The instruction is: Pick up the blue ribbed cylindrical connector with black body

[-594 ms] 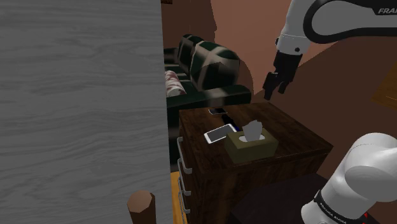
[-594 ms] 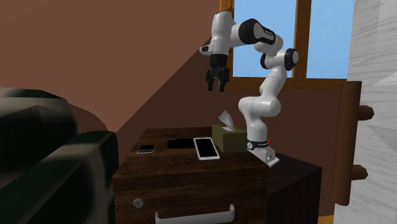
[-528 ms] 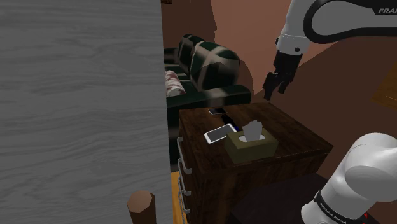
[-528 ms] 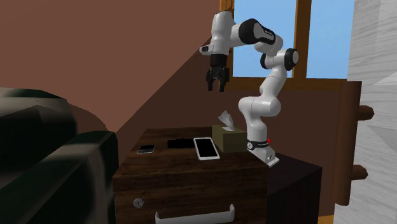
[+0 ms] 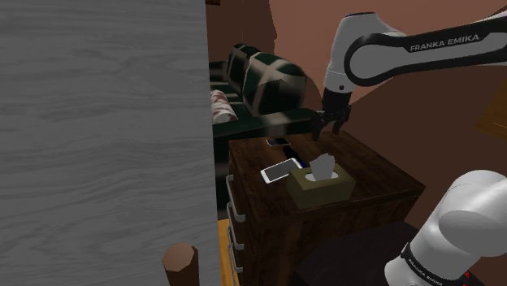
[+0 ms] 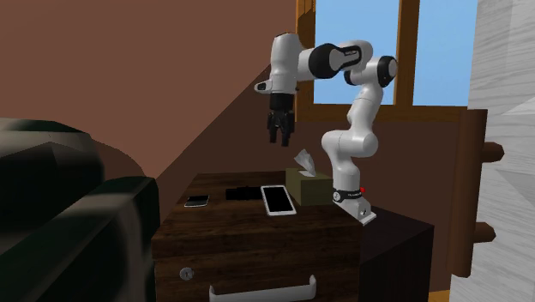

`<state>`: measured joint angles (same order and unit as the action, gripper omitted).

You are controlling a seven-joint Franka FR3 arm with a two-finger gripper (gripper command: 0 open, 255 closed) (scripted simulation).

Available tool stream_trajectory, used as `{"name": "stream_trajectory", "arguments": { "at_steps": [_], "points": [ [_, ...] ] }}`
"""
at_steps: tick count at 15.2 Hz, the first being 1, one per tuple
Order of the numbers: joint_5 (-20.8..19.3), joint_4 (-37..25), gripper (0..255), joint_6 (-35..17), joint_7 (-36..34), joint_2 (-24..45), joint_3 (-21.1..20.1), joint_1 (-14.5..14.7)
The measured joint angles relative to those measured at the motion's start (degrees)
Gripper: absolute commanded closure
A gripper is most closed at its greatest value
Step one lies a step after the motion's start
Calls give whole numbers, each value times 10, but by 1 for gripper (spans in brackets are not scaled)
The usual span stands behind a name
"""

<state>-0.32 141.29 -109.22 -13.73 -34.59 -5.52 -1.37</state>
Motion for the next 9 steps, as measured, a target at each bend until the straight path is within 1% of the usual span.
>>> {"name": "stream_trajectory", "arguments": {
  "at_steps": [5,9],
  "points": [
    [2,3,0,-89,-49,93,-14,-13],
    [-2,-20,0,-150,-93,181,-25,-22]
  ]
}}
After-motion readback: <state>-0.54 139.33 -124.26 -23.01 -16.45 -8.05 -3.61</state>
